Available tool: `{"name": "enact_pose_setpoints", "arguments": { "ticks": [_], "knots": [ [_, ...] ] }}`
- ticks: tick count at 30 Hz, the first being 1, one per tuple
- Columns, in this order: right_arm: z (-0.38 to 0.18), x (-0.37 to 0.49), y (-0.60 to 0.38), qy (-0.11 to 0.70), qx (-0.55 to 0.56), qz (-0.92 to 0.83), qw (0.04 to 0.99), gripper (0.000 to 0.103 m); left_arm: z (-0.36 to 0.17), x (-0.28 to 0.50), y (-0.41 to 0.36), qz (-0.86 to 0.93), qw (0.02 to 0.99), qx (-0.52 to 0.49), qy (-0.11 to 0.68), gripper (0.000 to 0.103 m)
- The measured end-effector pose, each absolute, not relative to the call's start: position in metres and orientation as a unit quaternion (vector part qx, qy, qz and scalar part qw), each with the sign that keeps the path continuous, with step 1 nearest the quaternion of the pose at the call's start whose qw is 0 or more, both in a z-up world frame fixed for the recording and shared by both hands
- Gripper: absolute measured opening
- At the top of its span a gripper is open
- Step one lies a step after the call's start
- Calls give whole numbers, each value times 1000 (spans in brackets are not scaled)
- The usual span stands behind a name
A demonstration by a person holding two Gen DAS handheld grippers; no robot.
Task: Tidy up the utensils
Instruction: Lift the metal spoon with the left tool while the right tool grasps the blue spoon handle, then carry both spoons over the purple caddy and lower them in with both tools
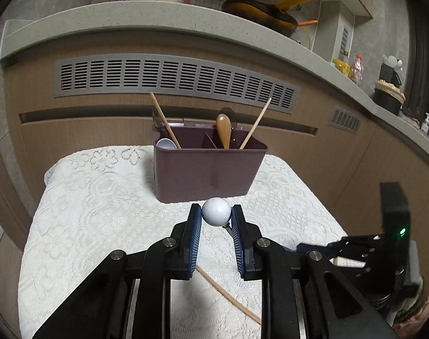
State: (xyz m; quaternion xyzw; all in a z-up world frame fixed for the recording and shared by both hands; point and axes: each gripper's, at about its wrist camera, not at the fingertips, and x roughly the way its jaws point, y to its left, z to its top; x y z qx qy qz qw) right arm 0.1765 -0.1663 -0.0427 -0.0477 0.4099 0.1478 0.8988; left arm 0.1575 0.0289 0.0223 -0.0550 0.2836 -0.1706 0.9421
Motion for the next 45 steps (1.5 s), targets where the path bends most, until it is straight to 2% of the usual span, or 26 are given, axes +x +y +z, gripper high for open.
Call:
{"name": "enact_pose_setpoints", "arguments": {
  "ticks": [7,19,20,21,25,31,36,40,45],
  "knots": [
    [-33,180,-169,405,-58,139,902,17,29,146,39,-153,948,-61,271,22],
    [-68,282,-113,459,-113,142,870,21,31,139,64,-132,952,-59,270,22],
    [-71,284,-112,471,-115,142,863,19,31,139,65,-131,952,-58,271,22],
    [-70,283,-113,470,-106,142,865,12,30,139,66,-130,951,-55,274,22],
    [-54,264,-120,462,-81,160,869,11,28,138,65,-126,950,-46,281,22],
    [7,217,-153,398,-7,181,899,11,43,136,58,-132,953,-42,268,22],
    [95,200,-176,294,39,200,934,11,107,151,49,-144,966,-22,212,22],
    [179,208,-177,193,21,193,962,11,178,172,41,-136,982,16,134,22],
    [234,236,-171,137,0,174,975,11,224,213,37,-119,988,41,93,22]
  ]
}}
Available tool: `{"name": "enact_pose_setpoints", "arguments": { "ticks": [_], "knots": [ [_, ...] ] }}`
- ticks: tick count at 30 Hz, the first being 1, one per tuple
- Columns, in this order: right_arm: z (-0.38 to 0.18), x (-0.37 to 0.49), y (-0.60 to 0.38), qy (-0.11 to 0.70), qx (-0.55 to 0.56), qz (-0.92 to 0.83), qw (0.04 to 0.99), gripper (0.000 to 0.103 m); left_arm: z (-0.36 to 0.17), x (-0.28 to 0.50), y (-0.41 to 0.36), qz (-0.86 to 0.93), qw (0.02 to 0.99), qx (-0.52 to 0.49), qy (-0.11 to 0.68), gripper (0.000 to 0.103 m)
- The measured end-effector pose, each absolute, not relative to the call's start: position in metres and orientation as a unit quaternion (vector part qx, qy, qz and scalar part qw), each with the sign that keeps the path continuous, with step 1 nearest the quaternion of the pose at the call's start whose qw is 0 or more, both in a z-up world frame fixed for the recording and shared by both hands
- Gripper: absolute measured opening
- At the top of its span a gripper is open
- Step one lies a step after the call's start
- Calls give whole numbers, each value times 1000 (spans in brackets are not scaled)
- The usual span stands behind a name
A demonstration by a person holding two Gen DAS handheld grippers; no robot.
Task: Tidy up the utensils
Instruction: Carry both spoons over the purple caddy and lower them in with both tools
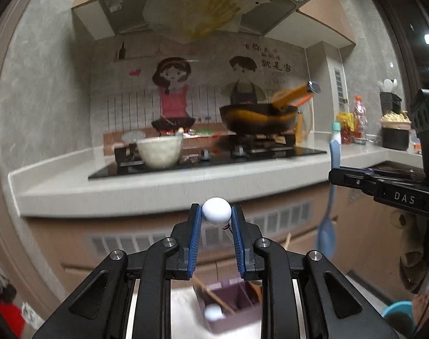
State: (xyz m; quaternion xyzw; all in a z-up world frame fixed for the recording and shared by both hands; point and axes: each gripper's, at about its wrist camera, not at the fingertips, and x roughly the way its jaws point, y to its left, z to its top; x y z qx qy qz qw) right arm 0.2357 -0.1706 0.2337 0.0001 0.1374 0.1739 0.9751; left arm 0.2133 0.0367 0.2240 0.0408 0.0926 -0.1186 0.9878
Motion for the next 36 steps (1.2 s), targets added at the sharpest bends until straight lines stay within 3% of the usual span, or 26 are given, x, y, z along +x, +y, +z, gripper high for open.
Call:
{"name": "enact_pose_setpoints", "arguments": {
  "ticks": [5,14,22,23,24,26,31,36],
  "knots": [
    [229,268,-164,138,-7,158,978,10,214,256,36,-115,987,45,107,22],
    [155,317,-161,222,4,157,962,10,141,312,30,-113,974,27,192,22],
    [97,294,-165,311,-28,224,923,11,118,285,44,-130,970,9,208,22],
    [84,289,-162,330,-35,238,913,16,116,279,45,-133,969,8,210,22],
    [69,284,-158,351,-42,251,901,28,114,272,46,-137,967,8,214,22],
    [33,275,-145,395,-68,264,878,45,110,261,48,-142,965,8,221,23],
    [-43,271,-114,469,-130,251,837,45,88,235,50,-148,955,10,256,23],
    [-67,285,-104,494,-127,233,828,45,65,217,55,-143,946,3,291,23]
  ]
}}
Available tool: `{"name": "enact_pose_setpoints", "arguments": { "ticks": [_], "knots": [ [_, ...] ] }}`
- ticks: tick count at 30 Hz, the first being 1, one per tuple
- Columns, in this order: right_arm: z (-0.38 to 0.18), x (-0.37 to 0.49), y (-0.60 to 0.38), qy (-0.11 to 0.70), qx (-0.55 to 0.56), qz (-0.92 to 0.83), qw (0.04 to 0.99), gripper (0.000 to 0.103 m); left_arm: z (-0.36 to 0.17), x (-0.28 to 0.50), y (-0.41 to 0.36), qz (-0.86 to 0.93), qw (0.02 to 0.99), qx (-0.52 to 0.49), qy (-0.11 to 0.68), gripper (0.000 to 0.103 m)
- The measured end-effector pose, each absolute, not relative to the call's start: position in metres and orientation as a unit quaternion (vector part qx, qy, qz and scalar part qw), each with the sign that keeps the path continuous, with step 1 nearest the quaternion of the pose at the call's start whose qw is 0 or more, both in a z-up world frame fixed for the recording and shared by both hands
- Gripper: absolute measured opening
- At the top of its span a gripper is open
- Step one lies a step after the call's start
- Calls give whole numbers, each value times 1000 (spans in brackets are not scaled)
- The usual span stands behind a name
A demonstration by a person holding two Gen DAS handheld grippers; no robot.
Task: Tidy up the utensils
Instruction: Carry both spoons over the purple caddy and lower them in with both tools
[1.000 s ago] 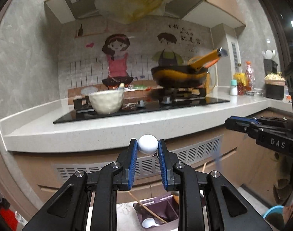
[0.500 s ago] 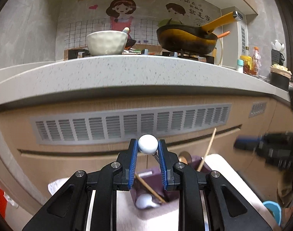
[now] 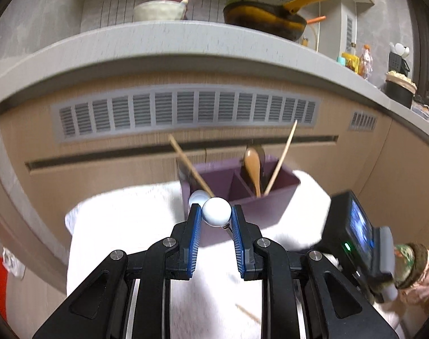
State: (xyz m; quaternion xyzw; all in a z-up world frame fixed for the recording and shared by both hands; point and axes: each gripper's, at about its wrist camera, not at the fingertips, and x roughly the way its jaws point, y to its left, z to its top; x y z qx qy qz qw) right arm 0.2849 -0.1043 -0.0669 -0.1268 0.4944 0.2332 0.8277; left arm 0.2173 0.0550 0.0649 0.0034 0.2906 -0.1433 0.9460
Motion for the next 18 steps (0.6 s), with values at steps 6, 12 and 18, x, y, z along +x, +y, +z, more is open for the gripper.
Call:
{"name": "enact_pose_setpoints", "arguments": {
  "ticks": [6,12,18],
  "knots": [
    [-59,282,-103,489,-135,218,834,32,55,202,57,-149,940,2,307,23],
    [10,266,-134,425,-72,229,873,32,82,202,60,-154,948,-5,277,22],
    [144,262,-144,258,-57,235,935,32,167,218,49,-149,976,21,160,22]
  ]
}}
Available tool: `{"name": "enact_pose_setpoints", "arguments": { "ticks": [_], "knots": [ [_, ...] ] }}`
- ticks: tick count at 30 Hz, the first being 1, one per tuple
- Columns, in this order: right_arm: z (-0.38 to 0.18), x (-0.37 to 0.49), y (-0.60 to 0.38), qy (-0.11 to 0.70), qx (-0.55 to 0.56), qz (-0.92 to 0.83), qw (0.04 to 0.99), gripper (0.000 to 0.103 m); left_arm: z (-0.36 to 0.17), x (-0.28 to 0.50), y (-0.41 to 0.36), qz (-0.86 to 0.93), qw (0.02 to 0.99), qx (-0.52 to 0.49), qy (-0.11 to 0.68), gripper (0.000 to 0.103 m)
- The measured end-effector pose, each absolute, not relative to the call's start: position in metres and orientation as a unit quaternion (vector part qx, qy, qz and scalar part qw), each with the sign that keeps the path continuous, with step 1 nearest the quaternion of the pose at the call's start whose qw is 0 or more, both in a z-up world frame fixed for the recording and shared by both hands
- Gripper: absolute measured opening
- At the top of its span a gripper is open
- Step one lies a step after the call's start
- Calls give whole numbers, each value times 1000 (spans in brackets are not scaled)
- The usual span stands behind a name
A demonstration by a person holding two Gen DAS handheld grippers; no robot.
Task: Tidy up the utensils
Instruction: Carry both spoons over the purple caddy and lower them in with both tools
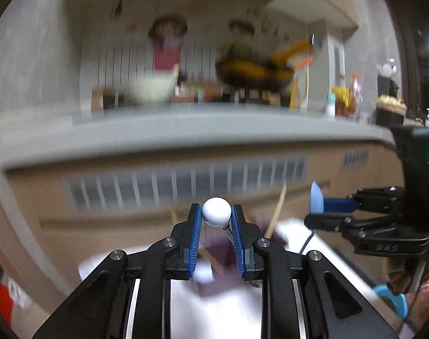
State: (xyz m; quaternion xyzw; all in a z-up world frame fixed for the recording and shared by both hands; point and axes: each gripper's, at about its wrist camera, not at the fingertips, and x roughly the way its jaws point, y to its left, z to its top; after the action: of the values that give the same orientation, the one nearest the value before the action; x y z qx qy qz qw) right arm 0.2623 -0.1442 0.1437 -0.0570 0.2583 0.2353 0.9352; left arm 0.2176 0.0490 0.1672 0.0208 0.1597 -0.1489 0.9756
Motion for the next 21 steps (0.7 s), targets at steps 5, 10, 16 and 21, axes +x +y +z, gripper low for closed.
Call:
{"name": "enact_pose_setpoints", "arguments": {
  "ticks": [5,10,16,21],
  "knots": [
    [195,283,-137,177,-57,216,959,32,203,244,36,-130,985,38,105,23],
    [179,317,-125,183,-71,190,962,32,189,277,35,-118,984,44,124,23],
    [136,343,-135,237,-63,186,951,32,142,317,30,-116,974,44,189,23],
    [90,366,-138,303,-50,191,932,32,94,350,27,-115,958,27,260,23]
  ]
}}
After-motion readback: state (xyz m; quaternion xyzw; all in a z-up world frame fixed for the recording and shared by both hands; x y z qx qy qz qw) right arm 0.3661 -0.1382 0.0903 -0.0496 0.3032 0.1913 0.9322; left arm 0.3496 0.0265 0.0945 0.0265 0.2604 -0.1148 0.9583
